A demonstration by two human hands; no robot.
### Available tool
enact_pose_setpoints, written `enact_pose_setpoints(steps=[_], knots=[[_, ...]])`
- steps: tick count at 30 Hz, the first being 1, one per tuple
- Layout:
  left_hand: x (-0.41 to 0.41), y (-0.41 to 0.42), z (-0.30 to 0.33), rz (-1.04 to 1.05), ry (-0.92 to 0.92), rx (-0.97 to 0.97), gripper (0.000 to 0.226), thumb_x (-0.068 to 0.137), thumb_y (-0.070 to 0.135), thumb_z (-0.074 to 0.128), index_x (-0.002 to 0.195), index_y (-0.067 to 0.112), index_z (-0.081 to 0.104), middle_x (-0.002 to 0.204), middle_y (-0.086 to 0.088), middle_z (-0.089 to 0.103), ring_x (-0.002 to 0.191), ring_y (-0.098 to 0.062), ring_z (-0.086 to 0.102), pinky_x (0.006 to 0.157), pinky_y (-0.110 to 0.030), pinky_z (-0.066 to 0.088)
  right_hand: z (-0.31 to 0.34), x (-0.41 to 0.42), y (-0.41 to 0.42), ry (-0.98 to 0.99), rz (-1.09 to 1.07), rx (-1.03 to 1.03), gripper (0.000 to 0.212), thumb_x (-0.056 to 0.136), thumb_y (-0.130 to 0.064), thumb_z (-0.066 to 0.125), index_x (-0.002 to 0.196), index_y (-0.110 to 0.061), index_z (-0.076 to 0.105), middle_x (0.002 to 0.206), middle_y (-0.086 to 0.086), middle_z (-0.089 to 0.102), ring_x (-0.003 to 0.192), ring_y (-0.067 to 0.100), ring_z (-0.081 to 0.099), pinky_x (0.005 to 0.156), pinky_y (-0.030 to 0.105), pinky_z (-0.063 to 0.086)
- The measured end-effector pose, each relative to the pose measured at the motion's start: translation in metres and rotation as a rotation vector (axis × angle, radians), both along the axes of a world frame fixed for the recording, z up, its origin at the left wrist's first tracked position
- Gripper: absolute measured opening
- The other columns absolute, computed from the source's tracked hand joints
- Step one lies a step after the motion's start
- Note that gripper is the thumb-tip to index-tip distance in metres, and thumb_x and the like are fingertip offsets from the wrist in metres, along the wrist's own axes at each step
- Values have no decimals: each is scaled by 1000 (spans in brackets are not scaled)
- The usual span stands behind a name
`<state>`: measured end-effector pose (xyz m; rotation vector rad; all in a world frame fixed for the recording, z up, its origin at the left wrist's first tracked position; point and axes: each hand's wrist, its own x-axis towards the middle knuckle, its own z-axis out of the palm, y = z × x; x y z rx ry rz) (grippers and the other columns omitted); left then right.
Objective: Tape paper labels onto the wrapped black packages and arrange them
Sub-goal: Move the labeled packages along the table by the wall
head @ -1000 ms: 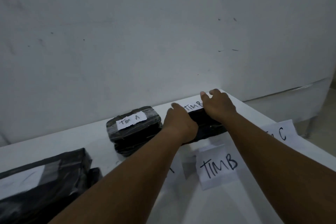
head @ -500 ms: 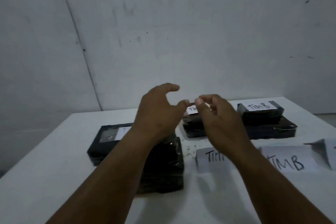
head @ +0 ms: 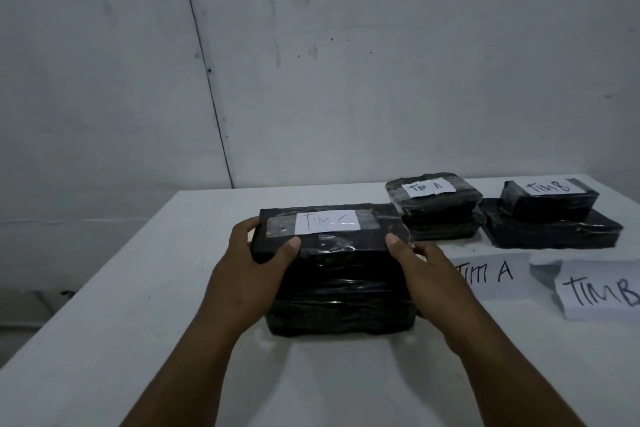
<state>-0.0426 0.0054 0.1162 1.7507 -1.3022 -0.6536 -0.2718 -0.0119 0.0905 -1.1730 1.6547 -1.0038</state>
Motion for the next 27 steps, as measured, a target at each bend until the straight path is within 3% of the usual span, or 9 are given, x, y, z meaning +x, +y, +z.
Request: enact_pose_setpoints(steps=[3,6,8,10,13,15,18,23,27], knots=[[4,0,-11,-3,154,44,65,82,65,68,136,34,49,120,14,63,105,-12,62,91,-36,51,0,4,1,-43,-15,47,76,71,-83,53,126,-32,61,124,-4,65,112,21,61,101,50,50],[4,4,-15,-23,357,126,63,77,75,65,131,47,46,119,18,62,107,-16,62,80,-45,57,5,10,3,-114,-25,85,57,81,-74,54,115,-29,64,121,-3,65,110,20,59,99,47,47],[2,6,-16,-21,438,125,57,81,73,62,131,51,46,119,19,61,107,-14,61,81,-49,58,5,14,5,-129,-40,90,61,83,-72,53,124,-28,60,128,1,61,115,25,56,102,52,45],[0,6,-15,-7,493,108,49,89,69,55,133,48,48,121,17,61,106,-12,60,87,-53,58,7,21,8,-133,-52,89,81,72,-79,50,135,-29,55,134,2,59,121,28,55,106,57,43],[-1,8,-13,10,510,102,40,98,67,39,130,47,51,120,12,60,100,-10,59,77,-47,59,9,28,12,-163,-76,84,95,65,-86,48,141,-29,50,140,2,57,126,30,53,107,58,41],[1,9,-14,27,497,91,38,101,62,35,128,45,53,123,10,60,102,-13,59,80,-49,59,10,31,15,-190,-80,69,87,75,-83,49,142,-28,49,142,2,55,129,30,52,108,59,41],[2,12,-11,51,502,48,32,103,55,37,126,43,56,121,10,62,103,-14,61,85,-53,58,11,33,20,-232,-80,26,91,59,-87,51,134,-35,55,133,-3,62,122,27,57,104,57,46],[-4,18,11,28,524,-77,22,105,45,41,121,43,56,109,14,63,93,-8,61,58,-31,54,25,27,27,-316,-91,-123,55,63,-79,59,107,-46,61,119,-13,67,113,20,63,101,54,50],[-16,24,32,12,547,-153,25,104,43,44,121,33,60,109,9,64,94,-11,61,69,-38,58,39,14,30,-354,-109,-238,53,61,-78,61,103,-47,66,114,-13,71,110,18,66,99,54,51]])
